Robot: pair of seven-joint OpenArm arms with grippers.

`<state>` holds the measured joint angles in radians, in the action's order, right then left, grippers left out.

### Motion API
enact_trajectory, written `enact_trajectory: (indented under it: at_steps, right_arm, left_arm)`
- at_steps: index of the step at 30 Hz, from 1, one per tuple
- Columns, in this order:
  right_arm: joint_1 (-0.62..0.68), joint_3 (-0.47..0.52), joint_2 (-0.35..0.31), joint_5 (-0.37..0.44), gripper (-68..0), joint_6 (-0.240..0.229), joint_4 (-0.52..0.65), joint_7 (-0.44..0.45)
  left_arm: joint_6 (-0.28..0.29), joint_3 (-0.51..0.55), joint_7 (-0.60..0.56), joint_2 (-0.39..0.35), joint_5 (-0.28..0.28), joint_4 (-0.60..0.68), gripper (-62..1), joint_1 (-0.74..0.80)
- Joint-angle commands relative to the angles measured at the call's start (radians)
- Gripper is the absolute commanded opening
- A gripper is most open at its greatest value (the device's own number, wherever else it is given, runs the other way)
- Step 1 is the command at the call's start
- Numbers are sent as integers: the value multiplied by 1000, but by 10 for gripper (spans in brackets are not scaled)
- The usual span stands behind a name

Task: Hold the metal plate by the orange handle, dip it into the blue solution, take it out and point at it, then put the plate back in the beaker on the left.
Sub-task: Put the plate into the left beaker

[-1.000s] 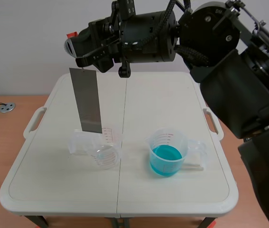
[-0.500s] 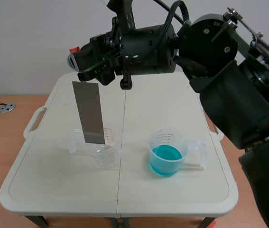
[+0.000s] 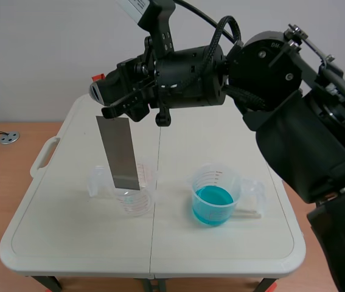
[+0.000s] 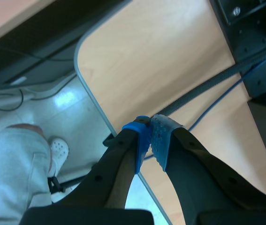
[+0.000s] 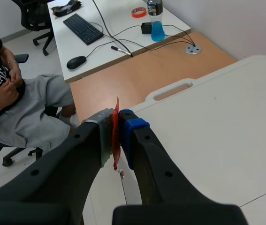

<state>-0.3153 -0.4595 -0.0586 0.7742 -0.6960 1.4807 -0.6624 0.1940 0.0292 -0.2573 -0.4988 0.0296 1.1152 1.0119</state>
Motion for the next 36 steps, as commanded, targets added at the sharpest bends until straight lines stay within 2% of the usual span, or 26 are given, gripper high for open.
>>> enact_trajectory:
  at_steps: [1, 5, 17, 26, 36]
  right_arm:
    - [-16, 6, 3, 14, -665, 0, -27, 29]
    - [-17, 6, 3, 14, -665, 0, -93, 88]
    - [-17, -47, 4, 14, -665, -1, -231, 182]
    - [-17, -84, 3, 14, -665, 0, -275, 233]
    - [-17, -84, 3, -26, -665, 0, -278, 232]
  left_arm:
    - [4, 3, -6, 5, 3, 10, -562, -1]
    - [4, 3, -7, 5, 3, 10, -562, -1]
    - [4, 3, -7, 5, 3, 10, -562, -1]
    - [4, 3, -7, 5, 3, 10, -562, -1]
    - [4, 3, -7, 5, 3, 10, -562, -1]
